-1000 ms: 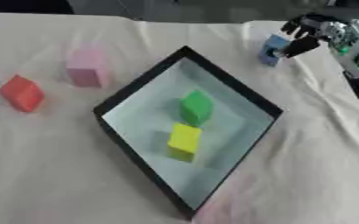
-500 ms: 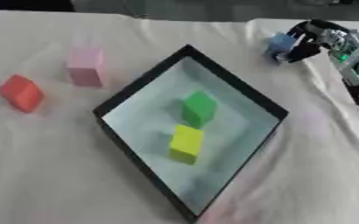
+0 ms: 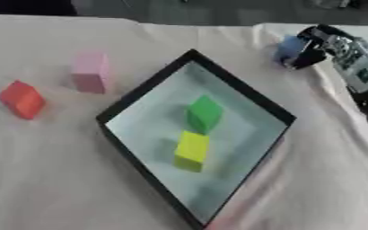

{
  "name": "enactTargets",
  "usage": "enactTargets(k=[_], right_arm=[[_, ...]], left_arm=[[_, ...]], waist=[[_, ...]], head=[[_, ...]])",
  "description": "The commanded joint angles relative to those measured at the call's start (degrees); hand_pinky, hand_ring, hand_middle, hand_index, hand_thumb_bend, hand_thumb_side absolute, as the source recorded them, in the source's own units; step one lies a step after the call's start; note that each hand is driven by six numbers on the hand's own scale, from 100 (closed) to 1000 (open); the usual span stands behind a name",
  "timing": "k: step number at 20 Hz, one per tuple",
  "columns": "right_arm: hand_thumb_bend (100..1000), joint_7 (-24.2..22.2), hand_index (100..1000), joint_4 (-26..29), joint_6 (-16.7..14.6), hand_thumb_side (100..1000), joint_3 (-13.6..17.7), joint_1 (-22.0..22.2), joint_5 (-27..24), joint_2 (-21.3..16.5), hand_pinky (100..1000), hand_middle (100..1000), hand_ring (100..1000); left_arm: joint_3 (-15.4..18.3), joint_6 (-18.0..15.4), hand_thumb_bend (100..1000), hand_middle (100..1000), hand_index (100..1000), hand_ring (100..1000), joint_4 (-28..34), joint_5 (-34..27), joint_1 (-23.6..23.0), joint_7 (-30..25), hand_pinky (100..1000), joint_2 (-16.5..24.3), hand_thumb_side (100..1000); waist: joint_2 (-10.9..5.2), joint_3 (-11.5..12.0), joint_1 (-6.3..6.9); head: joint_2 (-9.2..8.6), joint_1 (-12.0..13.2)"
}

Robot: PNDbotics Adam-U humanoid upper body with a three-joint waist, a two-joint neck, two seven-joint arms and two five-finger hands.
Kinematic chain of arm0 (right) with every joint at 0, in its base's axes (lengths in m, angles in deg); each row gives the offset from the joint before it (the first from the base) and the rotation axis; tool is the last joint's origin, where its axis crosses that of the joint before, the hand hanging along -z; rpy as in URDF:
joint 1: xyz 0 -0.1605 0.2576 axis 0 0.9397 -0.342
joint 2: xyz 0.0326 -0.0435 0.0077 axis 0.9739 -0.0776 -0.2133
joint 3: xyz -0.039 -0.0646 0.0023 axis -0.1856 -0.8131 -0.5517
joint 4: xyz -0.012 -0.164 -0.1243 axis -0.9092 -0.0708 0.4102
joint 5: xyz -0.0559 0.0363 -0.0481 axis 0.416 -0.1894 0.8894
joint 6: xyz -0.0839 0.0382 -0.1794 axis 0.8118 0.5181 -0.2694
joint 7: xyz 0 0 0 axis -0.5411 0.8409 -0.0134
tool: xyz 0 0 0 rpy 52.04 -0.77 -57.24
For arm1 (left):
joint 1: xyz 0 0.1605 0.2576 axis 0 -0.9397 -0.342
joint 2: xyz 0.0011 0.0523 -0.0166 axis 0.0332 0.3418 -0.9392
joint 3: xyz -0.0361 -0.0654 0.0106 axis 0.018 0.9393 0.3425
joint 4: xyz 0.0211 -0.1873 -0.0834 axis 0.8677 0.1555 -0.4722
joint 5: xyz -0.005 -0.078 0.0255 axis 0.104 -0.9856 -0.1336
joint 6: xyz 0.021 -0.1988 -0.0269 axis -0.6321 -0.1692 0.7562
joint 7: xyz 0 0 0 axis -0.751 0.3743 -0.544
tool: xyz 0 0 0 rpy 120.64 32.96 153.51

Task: Pick up objects on the table and place them in the box.

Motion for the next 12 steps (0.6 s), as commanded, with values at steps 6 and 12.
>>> enactTargets(k=[6,12], right_arm=[[112,2.4,670,17.5,2.1,100,-2.6,-0.2,-10.8,-6.3,784,572,666],[208,-4.4,689,39.6,4.4,100,-7.7,2.6,-19.6,-12.1,777,588,671]], left_arm=[[0.5,-0.1,259,787,814,799,0.7,0.3,-1.1,0.2,806,1.7,699],[1.0,-0.2,258,788,814,800,0.4,0.5,-2.5,0.7,806,2.5,696]], waist=[[-1.70,-2.1,-0.62],[-3.45,-3.7,-0.97]], head=[[2.13,1.0],[3.75,2.2]])
